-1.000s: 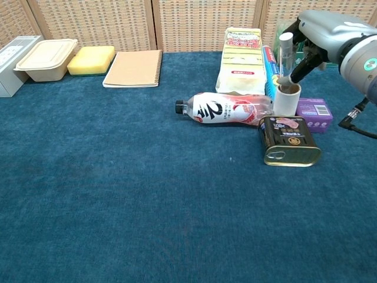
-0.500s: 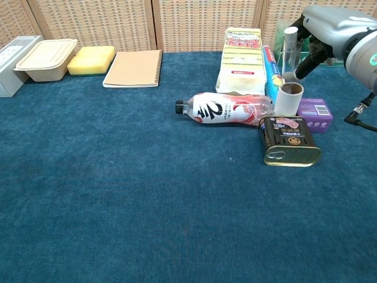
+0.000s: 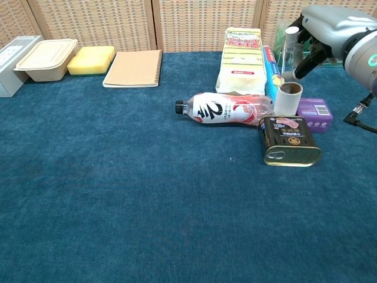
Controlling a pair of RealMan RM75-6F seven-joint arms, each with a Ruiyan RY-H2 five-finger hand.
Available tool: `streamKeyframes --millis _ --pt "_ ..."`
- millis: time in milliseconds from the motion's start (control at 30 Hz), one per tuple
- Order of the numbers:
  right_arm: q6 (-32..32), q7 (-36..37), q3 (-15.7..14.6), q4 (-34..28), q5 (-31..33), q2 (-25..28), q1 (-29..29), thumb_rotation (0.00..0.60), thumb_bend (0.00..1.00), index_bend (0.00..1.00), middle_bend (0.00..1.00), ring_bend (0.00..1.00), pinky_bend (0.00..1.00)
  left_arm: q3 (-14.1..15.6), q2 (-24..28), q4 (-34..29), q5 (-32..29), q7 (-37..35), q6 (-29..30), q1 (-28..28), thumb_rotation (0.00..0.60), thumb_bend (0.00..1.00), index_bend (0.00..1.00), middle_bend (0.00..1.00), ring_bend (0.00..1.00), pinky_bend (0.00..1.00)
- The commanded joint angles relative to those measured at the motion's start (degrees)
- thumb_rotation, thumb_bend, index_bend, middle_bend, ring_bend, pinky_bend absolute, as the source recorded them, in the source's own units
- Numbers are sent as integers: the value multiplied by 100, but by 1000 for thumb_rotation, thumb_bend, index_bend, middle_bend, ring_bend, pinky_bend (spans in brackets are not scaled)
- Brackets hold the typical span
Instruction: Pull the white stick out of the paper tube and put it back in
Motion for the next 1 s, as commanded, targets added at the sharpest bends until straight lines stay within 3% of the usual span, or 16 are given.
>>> streamKeyframes --millis 33,467,1000 --pt "14 -10 -12 9 -16 -19 7 600 330 605 647 775 794 -2 1 4 -4 -2 0 0 345 315 8 0 0 35" --pt "68 -28 19 -61 -86 -1 31 600 331 607 672 799 806 -3 8 1 -7 -16 2 -1 339 314 8 0 0 35" --pt "181 -413 186 -814 127 455 46 600 331 614 701 830 807 9 17 -10 17 -13 21 6 346 315 8 0 0 35"
